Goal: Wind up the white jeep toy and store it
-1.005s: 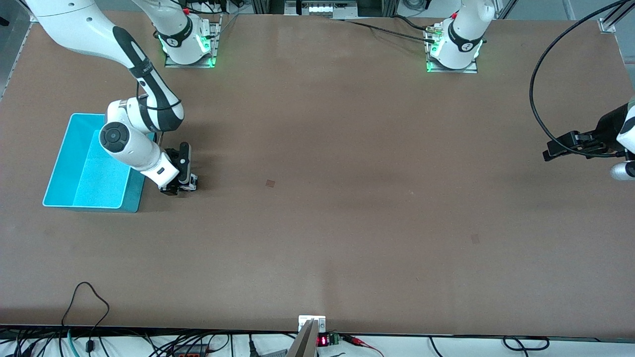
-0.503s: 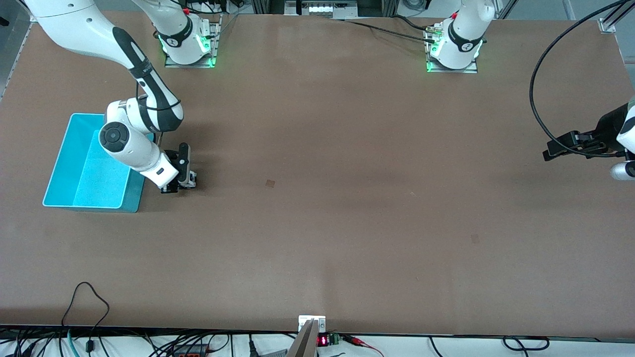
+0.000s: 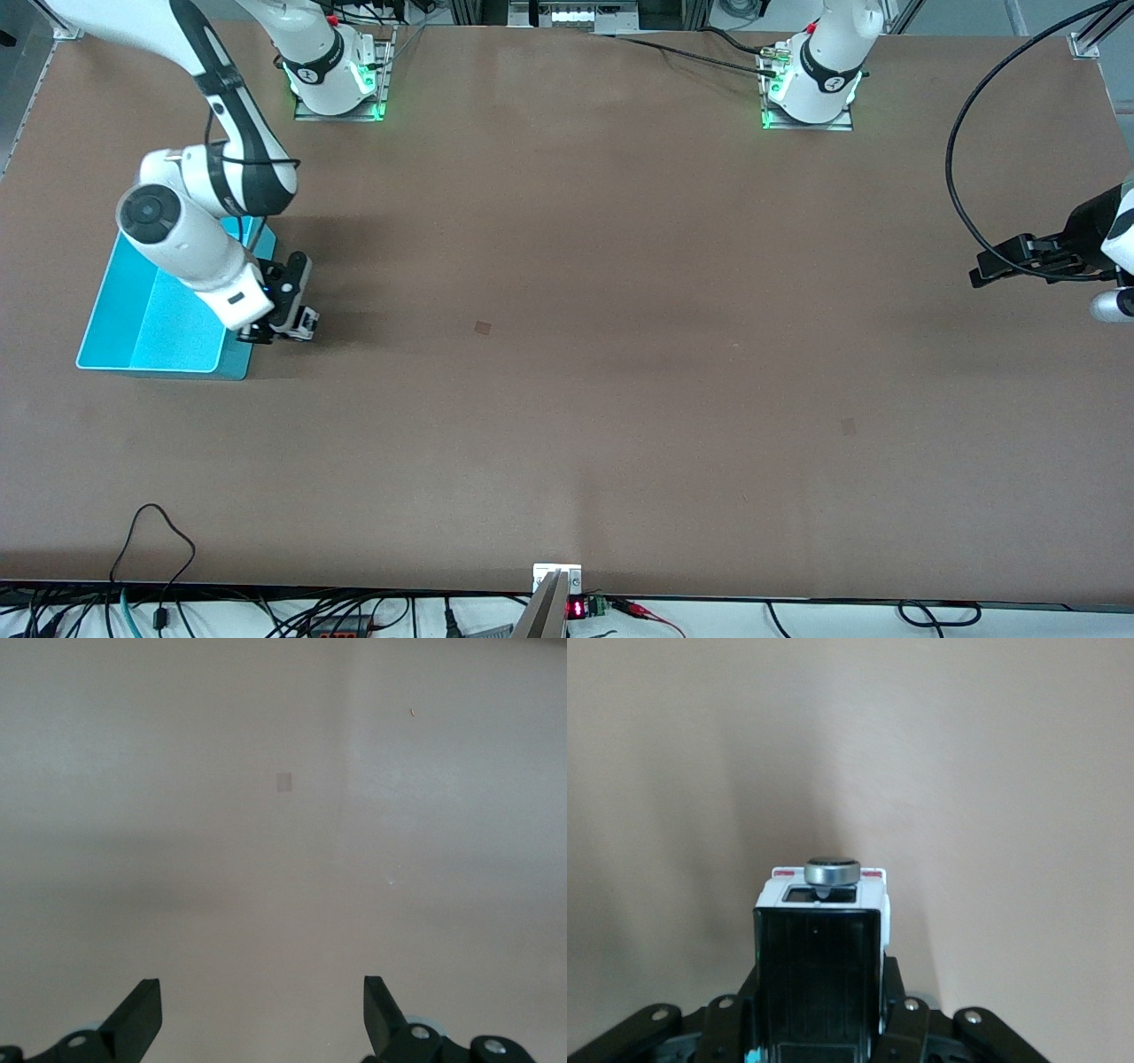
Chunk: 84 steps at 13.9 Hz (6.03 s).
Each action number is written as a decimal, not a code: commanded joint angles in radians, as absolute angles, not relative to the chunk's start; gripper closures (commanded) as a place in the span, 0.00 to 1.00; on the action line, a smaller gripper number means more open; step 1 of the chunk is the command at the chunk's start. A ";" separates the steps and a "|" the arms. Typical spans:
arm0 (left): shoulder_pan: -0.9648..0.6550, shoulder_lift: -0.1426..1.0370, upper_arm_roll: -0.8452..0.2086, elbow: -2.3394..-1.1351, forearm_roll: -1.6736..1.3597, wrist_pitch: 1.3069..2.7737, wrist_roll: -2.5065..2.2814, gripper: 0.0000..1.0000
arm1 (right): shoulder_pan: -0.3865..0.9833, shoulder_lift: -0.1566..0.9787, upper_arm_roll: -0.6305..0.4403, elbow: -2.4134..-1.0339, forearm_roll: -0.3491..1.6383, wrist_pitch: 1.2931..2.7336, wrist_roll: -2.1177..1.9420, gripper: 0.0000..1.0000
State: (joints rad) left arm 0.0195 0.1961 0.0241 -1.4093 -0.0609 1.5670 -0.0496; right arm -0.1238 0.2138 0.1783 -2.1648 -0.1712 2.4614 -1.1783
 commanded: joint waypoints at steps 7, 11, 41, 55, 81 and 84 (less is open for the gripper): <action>0.008 0.179 0.031 -1.422 -0.040 1.568 -0.040 0.00 | -0.155 0.124 -0.020 -2.180 -0.176 2.442 -0.729 1.00; 0.003 0.173 0.029 -1.422 -0.041 1.565 -0.040 0.00 | -0.158 0.137 -0.061 -2.180 -0.175 2.374 -0.458 1.00; 0.006 0.137 0.017 -1.471 -0.041 1.585 -0.003 0.00 | -0.236 0.364 -0.060 -2.180 -0.107 2.437 -0.140 1.00; 0.008 0.141 0.018 -1.468 -0.043 1.585 -0.003 0.00 | -0.236 0.388 -0.058 -2.180 -0.106 2.451 -0.140 0.26; 0.002 0.137 0.020 -1.470 -0.041 1.575 -0.021 0.00 | -0.212 0.043 0.034 -1.872 -0.063 1.801 -0.132 0.00; 0.003 0.137 0.020 -1.470 -0.041 1.578 -0.021 0.00 | -0.204 0.028 0.051 -1.751 -0.081 1.703 -0.132 0.00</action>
